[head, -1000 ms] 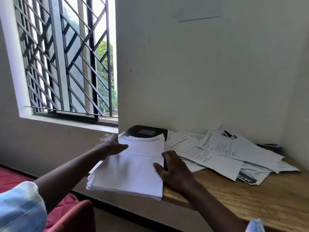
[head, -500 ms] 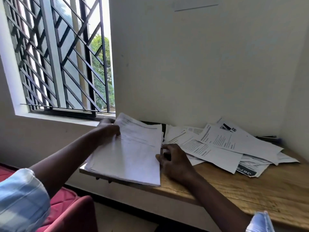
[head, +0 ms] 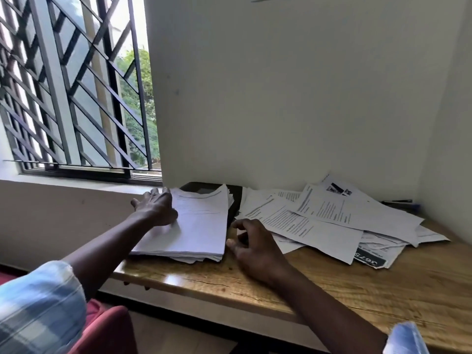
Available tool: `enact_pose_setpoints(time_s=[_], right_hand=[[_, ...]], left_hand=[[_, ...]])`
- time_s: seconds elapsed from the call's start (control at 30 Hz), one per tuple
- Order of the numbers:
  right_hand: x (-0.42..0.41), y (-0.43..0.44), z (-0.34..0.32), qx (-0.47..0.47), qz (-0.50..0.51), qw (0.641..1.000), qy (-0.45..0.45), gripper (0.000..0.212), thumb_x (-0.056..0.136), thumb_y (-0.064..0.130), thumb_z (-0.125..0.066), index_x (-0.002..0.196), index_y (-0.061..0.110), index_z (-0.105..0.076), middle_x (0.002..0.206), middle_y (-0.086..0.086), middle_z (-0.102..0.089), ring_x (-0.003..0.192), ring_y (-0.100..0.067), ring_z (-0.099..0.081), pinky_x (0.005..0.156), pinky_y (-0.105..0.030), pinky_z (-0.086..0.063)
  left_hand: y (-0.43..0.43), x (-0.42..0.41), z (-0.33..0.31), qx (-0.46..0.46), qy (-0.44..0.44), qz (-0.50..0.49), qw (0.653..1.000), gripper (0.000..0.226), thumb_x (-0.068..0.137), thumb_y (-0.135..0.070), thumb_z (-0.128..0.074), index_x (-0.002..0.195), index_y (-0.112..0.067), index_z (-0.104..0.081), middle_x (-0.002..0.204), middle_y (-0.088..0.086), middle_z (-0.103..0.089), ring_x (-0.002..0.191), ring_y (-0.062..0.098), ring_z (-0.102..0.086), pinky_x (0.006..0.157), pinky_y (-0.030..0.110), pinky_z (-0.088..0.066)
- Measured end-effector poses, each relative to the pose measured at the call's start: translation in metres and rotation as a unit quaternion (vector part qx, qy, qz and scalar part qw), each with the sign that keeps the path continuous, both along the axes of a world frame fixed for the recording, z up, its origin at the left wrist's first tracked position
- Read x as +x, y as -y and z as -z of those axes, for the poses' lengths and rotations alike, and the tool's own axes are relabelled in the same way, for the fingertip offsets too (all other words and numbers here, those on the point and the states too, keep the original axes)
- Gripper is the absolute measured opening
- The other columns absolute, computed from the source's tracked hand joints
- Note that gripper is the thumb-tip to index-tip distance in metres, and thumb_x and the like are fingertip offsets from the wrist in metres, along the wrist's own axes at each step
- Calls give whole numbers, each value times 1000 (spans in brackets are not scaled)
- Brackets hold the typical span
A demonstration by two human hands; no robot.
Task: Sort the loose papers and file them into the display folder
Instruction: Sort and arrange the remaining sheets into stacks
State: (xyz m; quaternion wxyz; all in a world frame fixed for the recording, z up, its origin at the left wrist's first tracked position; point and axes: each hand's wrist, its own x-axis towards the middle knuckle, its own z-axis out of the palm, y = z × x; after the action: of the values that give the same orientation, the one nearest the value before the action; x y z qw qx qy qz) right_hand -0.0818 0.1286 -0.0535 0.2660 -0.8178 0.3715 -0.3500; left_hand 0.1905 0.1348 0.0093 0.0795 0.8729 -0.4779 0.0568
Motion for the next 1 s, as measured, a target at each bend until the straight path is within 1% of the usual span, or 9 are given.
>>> enact_pose_setpoints(time_s=[0.1,0.2,0.3,0.47,0.57,0.67,0.77,0.87,1.0], right_hand=[[-3,1,-9,-7,3,999,48,37,95,30,-70,131,27,-60,130,6,-57,105,-7,-62,96,-34,-55],[-9,11,-26,-68,2,990,123,25,94,21,-71,118,27,-66,117,12,-63,94,-3,-66,84,-30,-59],[-25,37,-49,-156,-3,975,156,21,94,16,-70,113,25,-67,112,13,-64,91,-3,-67,75,-25,-58],[-66,114,-61,-242,44,969,19,37,94,30,-67,130,25,-59,125,11,-58,102,-4,-63,85,-37,-57],[-91,152,-57,-221,43,965,-132,53,96,48,-62,143,27,-48,141,9,-50,123,-10,-54,102,-42,-49],[-111,178,-37,-159,42,943,-288,69,95,72,-47,152,34,-36,158,10,-37,142,-12,-38,117,-37,-33],[-127,191,-8,-116,62,943,-306,80,91,83,-25,154,36,-37,161,11,-37,147,-9,-34,122,-34,-26],[-133,193,-2,-135,90,944,-286,70,97,74,-31,150,32,-46,153,12,-47,141,-9,-42,119,-31,-31],[-131,191,-1,-147,106,943,-278,72,92,79,-27,143,35,-52,141,17,-55,129,-7,-51,109,-33,-41]], left_hand=[[5,-22,-6,-75,19,100,992,56,98,-38,-58,151,-31,-41,158,4,-39,142,29,-40,108,50,-36],[15,-57,-12,-111,21,225,968,49,96,-49,-61,143,-37,-53,149,-9,-55,137,21,-51,104,36,-44],[30,-92,-16,-127,20,310,942,36,91,-56,-61,123,-41,-62,123,-18,-66,116,14,-62,92,32,-50],[79,-114,-21,-107,-11,351,930,36,94,-50,-65,127,-37,-60,124,-17,-66,109,10,-62,93,37,-52],[116,-114,-24,-80,-35,335,938,39,94,-51,-65,131,-37,-59,122,-17,-66,113,10,-60,97,36,-50],[151,-113,-24,-16,-56,321,945,41,94,-55,-64,130,-34,-60,120,-14,-67,116,12,-59,99,34,-48],[180,-118,-5,21,-15,287,958,53,92,-71,-54,129,-34,-62,128,-11,-64,121,16,-57,99,36,-47],[194,-127,29,0,4,259,966,73,87,-86,-37,130,-33,-63,128,-6,-63,119,18,-58,91,37,-48],[195,-130,42,-50,-39,267,962,70,84,-89,-40,122,-35,-65,118,-10,-62,112,14,-59,90,36,-49]])
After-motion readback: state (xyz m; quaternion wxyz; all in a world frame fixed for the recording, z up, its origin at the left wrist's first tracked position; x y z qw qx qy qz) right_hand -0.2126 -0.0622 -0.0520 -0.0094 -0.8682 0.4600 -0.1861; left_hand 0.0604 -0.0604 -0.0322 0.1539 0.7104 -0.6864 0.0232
